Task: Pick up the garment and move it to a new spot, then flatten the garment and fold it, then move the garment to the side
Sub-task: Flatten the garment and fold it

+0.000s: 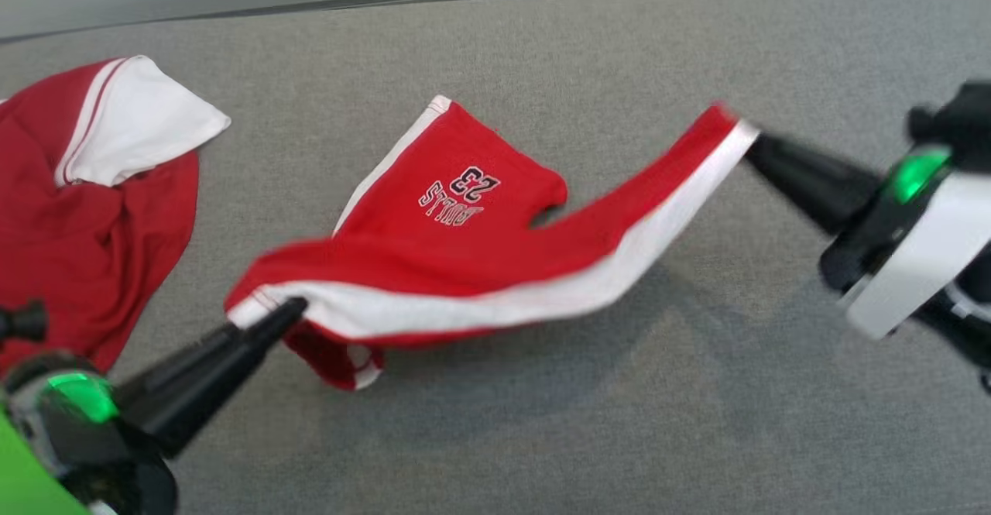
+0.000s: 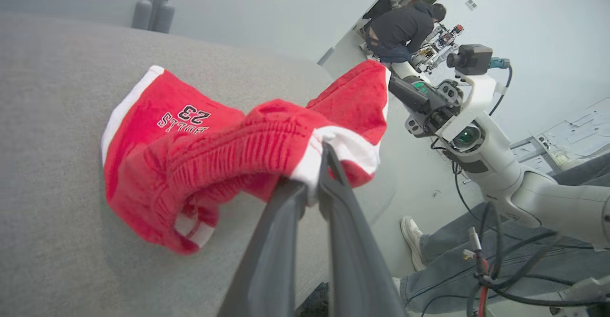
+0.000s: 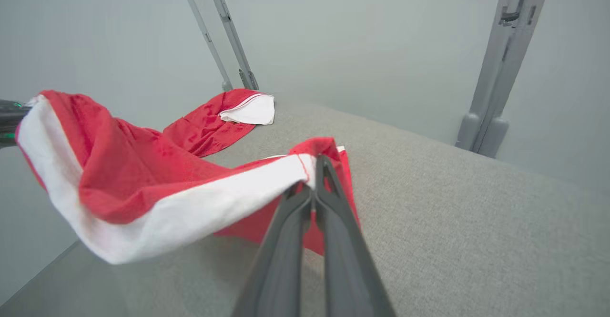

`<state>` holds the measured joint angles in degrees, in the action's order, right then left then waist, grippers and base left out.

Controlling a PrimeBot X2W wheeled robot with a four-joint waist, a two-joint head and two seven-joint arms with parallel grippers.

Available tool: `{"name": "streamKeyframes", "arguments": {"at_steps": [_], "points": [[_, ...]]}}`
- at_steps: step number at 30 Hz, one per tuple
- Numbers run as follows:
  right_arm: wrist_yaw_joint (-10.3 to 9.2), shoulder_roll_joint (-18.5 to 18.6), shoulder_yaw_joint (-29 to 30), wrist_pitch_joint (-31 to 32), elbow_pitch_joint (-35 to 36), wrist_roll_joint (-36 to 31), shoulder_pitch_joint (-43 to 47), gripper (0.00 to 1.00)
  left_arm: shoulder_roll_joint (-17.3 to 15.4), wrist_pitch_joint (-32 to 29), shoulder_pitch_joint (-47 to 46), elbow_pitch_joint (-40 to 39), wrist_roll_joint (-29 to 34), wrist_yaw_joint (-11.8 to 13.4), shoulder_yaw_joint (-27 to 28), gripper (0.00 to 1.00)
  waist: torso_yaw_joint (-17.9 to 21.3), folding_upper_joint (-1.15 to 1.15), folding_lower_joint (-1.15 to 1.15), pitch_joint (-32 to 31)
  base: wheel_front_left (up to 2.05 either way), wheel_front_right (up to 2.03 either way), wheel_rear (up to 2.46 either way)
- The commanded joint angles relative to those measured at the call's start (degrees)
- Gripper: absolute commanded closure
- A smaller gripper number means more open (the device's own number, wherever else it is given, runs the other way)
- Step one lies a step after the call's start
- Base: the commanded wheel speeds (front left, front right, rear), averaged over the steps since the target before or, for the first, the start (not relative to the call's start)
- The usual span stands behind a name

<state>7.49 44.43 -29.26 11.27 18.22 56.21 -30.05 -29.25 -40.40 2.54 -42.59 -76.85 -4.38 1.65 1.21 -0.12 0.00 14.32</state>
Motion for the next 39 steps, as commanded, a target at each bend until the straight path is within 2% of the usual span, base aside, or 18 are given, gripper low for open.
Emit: {"name": "streamKeyframes", "arguments": {"at_steps": [1,3,4,7,9,12,14,16,20,23,27,32,34,39], "points": [[0.01,0.32,2.82,1.27,0.91,1.25,-2.82,1.00,-1.76,-1.61,-5.73,0.19,-2.52,1.47,1.28,1.00,0.72,0.12,0.00,5.36,0.00,0.00,0.00],[0.01,-0.80,7.46,2.51,0.74,3.12,-7.92,1.00,-3.81,-4.58,-14.63,2.34,-6.57,4.08,1.77,1.00,0.79,0.12,0.00,8.68,0.00,0.00,0.00],[0.01,-0.80,7.46,2.51,0.74,3.12,-7.92,1.00,-3.81,-4.58,-14.63,2.34,-6.57,4.08,1.77,1.00,0.79,0.12,0.00,8.68,0.00,0.00,0.00],[0.01,-4.34,11.17,4.27,-3.44,2.57,-18.08,1.00,-5.89,-6.89,-31.71,9.82,-7.48,8.18,0.65,1.00,0.81,0.12,0.00,13.87,0.00,0.00,0.00],[0.01,-8.32,12.21,5.20,-7.91,1.24,-25.95,1.00,-5.24,-7.04,-43.68,16.46,-5.16,10.36,-2.36,1.00,0.58,0.12,0.00,17.43,0.00,0.00,0.00],[0.00,-14.62,13.99,3.57,-17.52,-4.55,-38.10,1.00,-2.33,-4.48,-60.88,28.53,1.65,11.77,-7.88,1.00,0.32,0.12,0.00,21.88,0.00,0.00,0.00],[-0.01,-19.87,15.38,1.02,-25.47,-9.58,-44.99,1.00,-0.45,-1.16,-70.20,37.27,8.47,11.23,-11.87,1.00,0.66,0.12,0.00,23.58,0.00,0.00,0.00],[-0.02,-24.54,18.13,-2.65,-33.41,-15.23,-51.49,1.00,1.88,3.96,-78.26,45.14,15.04,9.59,-14.93,1.00,0.95,0.12,0.00,24.66,0.00,0.00,0.00],[-0.04,-30.82,24.03,-11.01,-45.34,-28.09,-64.83,1.00,8.32,22.22,-93.07,57.60,25.54,5.19,-16.42,1.00,1.40,0.12,0.00,27.26,0.00,0.00,0.00],[-0.03,-36.96,30.01,-16.45,-51.16,-33.17,-71.16,1.00,11.48,31.34,-99.36,65.36,29.78,1.80,-17.94,1.00,1.71,0.12,0.00,29.19,0.00,0.00,0.00],[-0.01,-39.60,30.10,-18.84,-55.43,-34.96,-73.50,1.00,13.75,37.01,-101.90,73.39,31.78,-1.48,-20.83,1.00,2.73,0.12,0.00,31.60,0.00,0.00,0.00],[0.00,-40.15,23.68,-20.61,-55.57,-29.54,-63.62,1.00,12.68,40.64,-94.57,78.65,29.00,-3.15,-24.62,1.00,4.05,0.12,0.00,31.63,0.00,0.00,0.00],[0.00,-38.35,20.34,-20.96,-53.26,-26.45,-57.67,1.00,11.61,41.01,-90.07,76.43,26.08,-3.18,-27.51,1.00,4.54,0.12,0.00,30.93,0.00,0.00,0.00],[0.01,-30.76,13.32,-19.35,-43.34,-16.78,-39.69,1.00,4.41,41.99,-75.57,68.25,17.15,-3.16,-32.59,1.00,5.13,0.12,0.00,28.01,0.00,0.00,0.00]]}}
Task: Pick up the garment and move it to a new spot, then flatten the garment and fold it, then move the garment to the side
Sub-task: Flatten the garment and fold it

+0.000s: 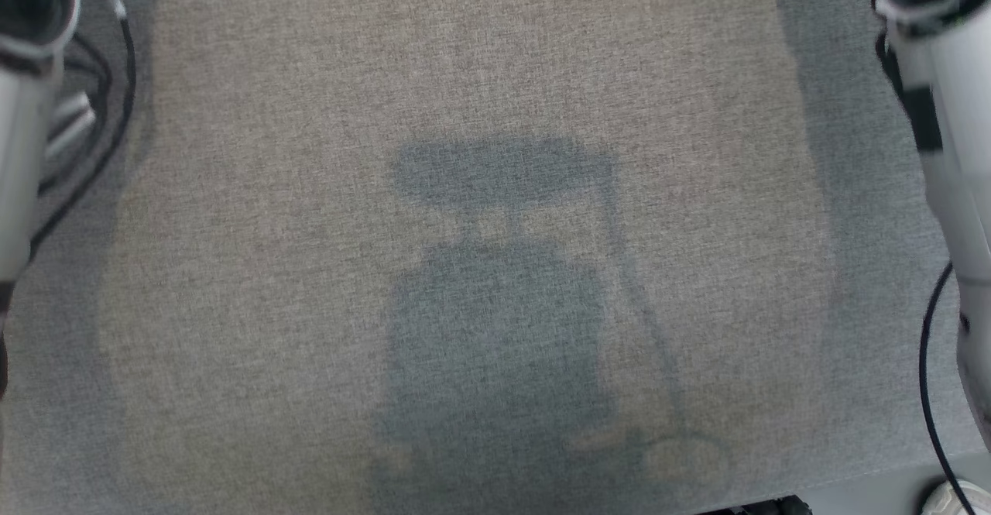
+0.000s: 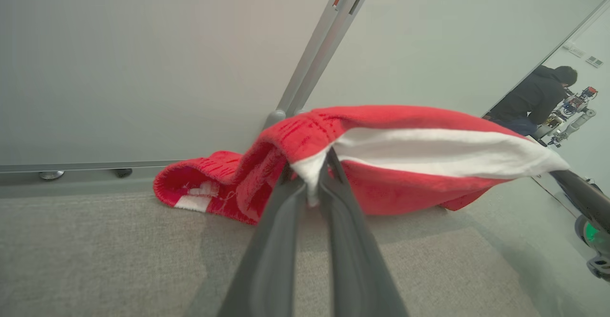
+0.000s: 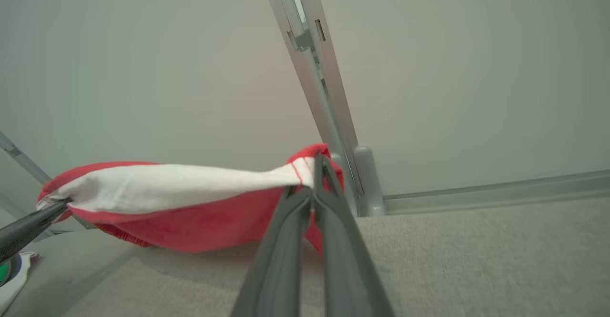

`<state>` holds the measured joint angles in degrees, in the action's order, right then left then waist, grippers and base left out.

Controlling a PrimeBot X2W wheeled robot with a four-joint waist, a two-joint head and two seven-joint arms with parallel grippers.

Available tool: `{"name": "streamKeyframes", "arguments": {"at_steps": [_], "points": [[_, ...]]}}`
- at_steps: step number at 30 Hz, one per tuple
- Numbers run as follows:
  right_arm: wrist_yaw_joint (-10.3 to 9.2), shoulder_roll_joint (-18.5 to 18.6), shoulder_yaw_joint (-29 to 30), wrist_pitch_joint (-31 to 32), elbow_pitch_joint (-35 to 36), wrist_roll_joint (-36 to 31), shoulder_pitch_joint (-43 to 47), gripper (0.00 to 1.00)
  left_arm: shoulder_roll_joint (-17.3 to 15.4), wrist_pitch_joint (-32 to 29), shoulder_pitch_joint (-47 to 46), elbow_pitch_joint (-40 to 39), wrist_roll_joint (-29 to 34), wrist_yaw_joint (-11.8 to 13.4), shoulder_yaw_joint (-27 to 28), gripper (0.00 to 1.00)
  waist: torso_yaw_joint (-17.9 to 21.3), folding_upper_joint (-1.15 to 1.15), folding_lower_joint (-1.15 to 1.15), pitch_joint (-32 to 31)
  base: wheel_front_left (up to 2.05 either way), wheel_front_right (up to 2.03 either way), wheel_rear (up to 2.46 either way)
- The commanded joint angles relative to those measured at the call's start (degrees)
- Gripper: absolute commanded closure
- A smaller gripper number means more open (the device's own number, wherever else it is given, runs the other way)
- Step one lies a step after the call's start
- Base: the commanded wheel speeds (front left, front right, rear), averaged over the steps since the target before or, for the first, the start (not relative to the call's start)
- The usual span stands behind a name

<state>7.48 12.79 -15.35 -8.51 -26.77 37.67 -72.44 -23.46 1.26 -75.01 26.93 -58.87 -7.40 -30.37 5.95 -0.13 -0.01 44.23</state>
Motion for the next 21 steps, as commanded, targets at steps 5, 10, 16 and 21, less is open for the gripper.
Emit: {"name": "streamKeyframes", "arguments": {"at_steps": [5,10,16,21], "points": [[0.00,10.95,-2.86,3.34,13.60,10.97,21.79,1.00,-7.96,1.90,16.62,-10.68,-7.33,-0.12,-3.64,1.00,-0.25,0.13,0.01,-6.28,0.00,0.00,0.00],[-0.02,16.46,-3.74,4.46,21.35,15.36,36.96,1.00,-12.60,4.12,30.23,-18.57,-9.52,-0.04,-6.65,1.00,0.17,0.13,0.01,-12.77,0.00,0.00,0.00],[-0.04,21.69,-3.98,6.77,28.97,17.72,56.21,1.00,-17.68,8.08,50.70,-29.12,-11.69,4.17,-9.24,1.00,1.20,0.13,0.01,-21.58,0.00,0.00,0.00],[-0.06,24.47,-0.74,8.18,33.82,18.50,70.97,1.00,-19.08,11.66,68.09,-36.78,-14.60,9.88,-11.36,1.00,2.03,0.13,0.01,-26.59,0.00,0.00,0.00]]}}
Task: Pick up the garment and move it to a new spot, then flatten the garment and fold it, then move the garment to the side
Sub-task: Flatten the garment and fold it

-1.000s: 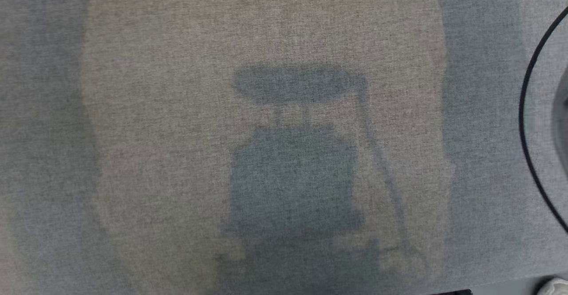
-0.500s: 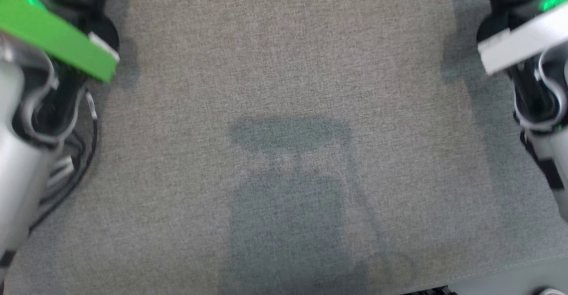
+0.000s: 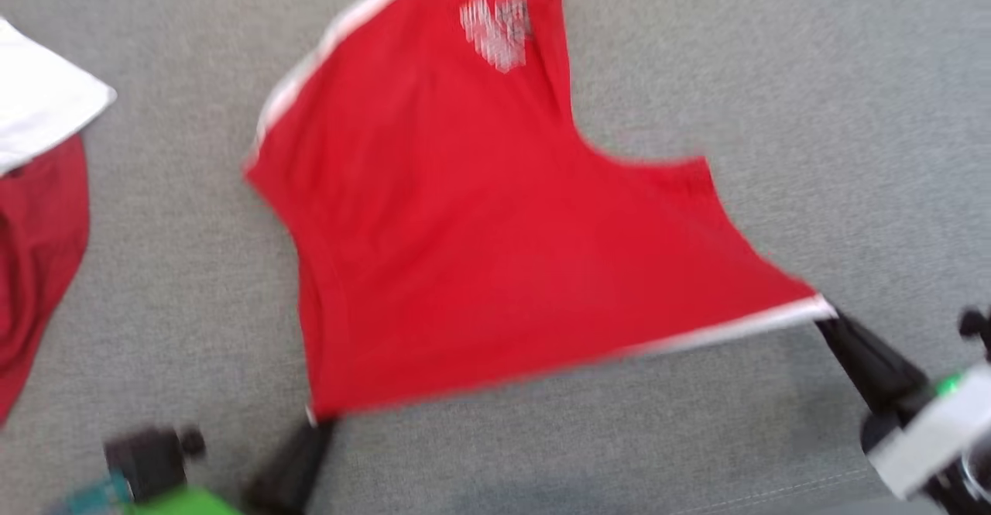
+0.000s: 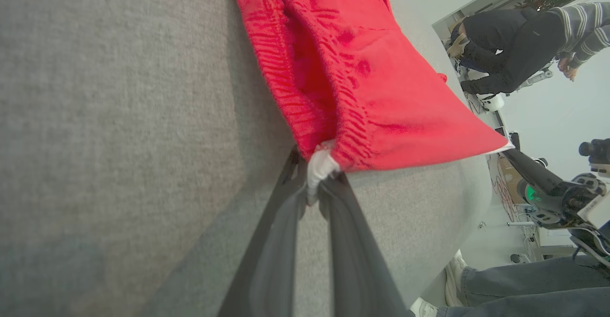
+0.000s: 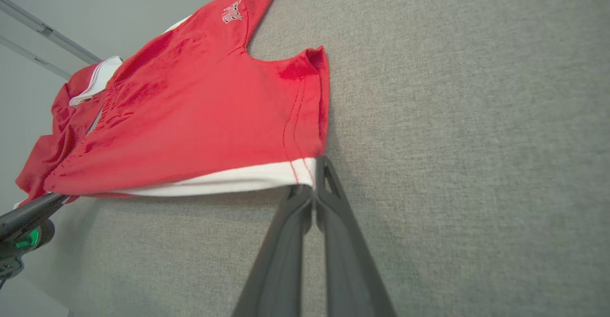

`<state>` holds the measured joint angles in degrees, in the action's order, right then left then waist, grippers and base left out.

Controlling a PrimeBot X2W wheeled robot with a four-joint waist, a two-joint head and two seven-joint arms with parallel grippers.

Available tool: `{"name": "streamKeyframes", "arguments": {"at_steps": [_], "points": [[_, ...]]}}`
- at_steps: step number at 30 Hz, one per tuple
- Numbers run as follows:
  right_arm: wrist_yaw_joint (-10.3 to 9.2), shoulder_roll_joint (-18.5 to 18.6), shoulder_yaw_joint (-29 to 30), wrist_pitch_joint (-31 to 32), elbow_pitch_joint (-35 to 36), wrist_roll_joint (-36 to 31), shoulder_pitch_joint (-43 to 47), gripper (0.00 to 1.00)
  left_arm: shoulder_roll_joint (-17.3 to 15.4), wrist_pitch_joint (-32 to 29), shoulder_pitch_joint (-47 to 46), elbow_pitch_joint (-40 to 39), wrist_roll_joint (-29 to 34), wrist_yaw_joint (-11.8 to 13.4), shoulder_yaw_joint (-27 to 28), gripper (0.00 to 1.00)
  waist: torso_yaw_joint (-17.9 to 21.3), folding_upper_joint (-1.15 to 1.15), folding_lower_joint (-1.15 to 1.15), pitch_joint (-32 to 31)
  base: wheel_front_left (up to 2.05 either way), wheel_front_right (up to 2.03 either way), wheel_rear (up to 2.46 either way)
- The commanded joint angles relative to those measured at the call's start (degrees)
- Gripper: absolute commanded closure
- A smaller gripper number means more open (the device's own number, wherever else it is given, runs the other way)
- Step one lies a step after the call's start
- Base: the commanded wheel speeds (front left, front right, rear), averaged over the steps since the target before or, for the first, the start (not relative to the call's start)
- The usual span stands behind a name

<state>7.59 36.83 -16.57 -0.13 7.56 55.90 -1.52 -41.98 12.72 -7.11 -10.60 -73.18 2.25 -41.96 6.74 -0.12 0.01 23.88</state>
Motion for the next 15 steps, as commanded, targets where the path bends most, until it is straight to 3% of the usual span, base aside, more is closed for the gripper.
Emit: {"name": "streamKeyframes", "arguments": {"at_steps": [1,4,7,10,15], "points": [[-0.18,0.63,1.88,-0.18,0.37,0.95,3.44,1.00,-0.31,0.82,3.39,-0.93,-1.02,1.04,0.01,1.00,1.13,0.12,-0.01,-6.79,0.00,0.00,0.00],[-0.21,1.29,6.17,0.28,3.88,2.27,13.50,1.00,0.21,1.90,11.06,-4.79,-1.61,3.49,-0.15,1.00,-0.06,0.12,-0.01,-7.54,0.00,0.00,0.00],[-0.17,1.19,11.11,1.58,10.15,2.76,21.81,1.00,1.12,2.10,15.92,-9.22,-2.87,4.05,-0.67,1.00,-1.17,0.12,-0.01,-6.98,0.00,0.00,0.00],[-0.15,0.36,12.99,3.26,13.58,1.98,20.53,1.00,0.70,1.59,15.59,-10.81,-3.17,3.97,-0.47,1.00,-1.47,0.12,-0.01,-6.34,0.00,0.00,0.00],[-0.14,-1.06,10.99,8.57,15.29,0.95,8.47,1.00,-1.07,-2.82,9.21,-12.82,-4.05,5.85,1.79,1.00,-1.89,0.12,-0.01,-2.62,0.00,0.00,0.00]]}}
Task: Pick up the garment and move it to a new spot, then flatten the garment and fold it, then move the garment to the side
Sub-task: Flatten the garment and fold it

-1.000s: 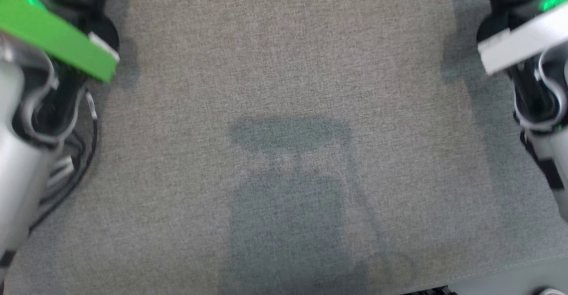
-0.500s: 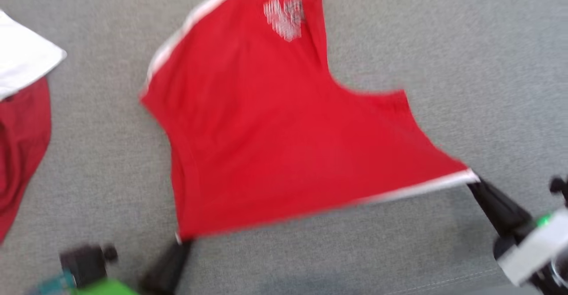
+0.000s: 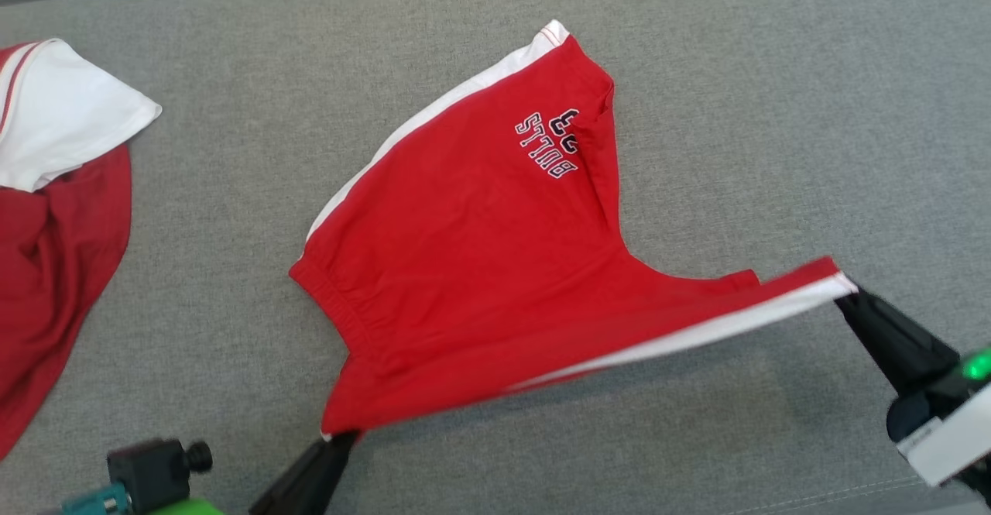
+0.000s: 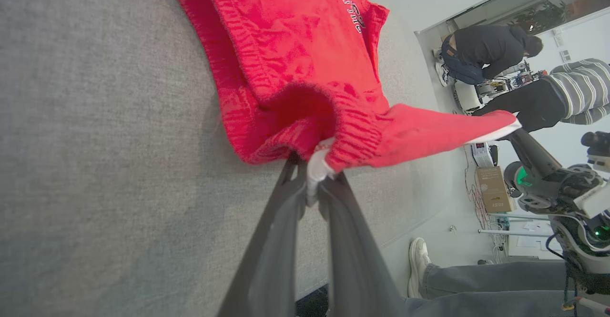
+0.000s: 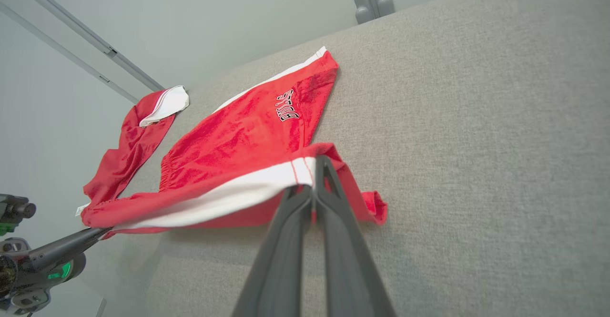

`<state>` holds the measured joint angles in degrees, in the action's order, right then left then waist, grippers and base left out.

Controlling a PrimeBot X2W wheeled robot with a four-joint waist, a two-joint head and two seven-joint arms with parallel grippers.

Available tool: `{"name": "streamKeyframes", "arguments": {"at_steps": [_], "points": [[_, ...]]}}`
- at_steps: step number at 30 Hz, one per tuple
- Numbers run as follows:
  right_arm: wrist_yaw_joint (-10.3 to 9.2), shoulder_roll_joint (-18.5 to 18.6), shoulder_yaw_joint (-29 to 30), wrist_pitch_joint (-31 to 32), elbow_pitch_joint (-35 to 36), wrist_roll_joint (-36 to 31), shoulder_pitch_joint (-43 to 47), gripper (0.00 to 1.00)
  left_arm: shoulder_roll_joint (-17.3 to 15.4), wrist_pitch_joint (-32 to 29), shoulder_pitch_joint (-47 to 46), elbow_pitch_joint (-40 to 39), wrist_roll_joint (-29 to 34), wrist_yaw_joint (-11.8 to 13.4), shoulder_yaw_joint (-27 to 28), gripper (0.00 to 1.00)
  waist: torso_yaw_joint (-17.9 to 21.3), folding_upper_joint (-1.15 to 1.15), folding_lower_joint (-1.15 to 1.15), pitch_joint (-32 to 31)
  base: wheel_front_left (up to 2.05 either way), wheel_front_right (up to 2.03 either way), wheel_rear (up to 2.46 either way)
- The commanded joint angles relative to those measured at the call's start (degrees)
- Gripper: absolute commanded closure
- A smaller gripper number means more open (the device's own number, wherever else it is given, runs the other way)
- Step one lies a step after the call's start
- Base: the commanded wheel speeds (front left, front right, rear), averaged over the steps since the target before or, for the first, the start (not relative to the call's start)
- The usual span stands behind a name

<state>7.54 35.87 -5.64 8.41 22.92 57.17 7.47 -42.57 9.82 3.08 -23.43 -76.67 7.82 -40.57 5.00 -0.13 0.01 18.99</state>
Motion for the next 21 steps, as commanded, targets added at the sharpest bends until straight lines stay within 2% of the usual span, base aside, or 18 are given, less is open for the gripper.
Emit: {"name": "streamKeyframes", "arguments": {"at_steps": [1,5,9,11,13,21], "points": [[-0.10,-0.07,-0.44,1.33,-0.59,-0.74,-3.71,1.00,-0.62,-1.10,-2.68,-0.66,-1.26,0.83,1.15,1.00,-0.40,0.13,-0.01,3.61,0.00,0.00,0.00],[-0.06,-0.34,-4.37,7.30,-4.61,-2.20,-18.53,1.00,-1.26,-7.99,-11.05,-2.85,-4.87,3.65,3.80,1.00,-1.66,0.13,-0.01,9.25,0.00,0.00,0.00],[-0.05,-2.52,-8.96,11.92,-10.61,-3.39,-32.67,1.00,-1.97,-14.42,-18.70,-3.37,-7.93,7.60,5.92,1.00,-3.15,0.13,-0.01,12.43,0.00,0.00,0.00],[-0.05,-3.84,-10.26,13.13,-14.31,-3.92,-38.64,1.00,-1.89,-16.80,-22.23,-2.95,-8.55,9.40,6.69,1.00,-4.10,0.13,-0.01,13.18,0.00,0.00,0.00],[-0.04,-4.57,-11.49,13.75,-17.87,-4.82,-43.76,1.00,-2.70,-18.62,-26.06,-2.13,-6.63,10.97,6.62,1.00,-5.15,0.13,-0.01,13.62,0.00,0.00,0.00],[-0.04,-4.42,-16.33,15.98,-26.98,-6.08,-54.78,1.00,1.19,-23.98,-33.96,2.96,-6.69,12.69,3.99,1.00,-9.59,0.13,-0.01,14.46,0.00,0.00,0.00]]}}
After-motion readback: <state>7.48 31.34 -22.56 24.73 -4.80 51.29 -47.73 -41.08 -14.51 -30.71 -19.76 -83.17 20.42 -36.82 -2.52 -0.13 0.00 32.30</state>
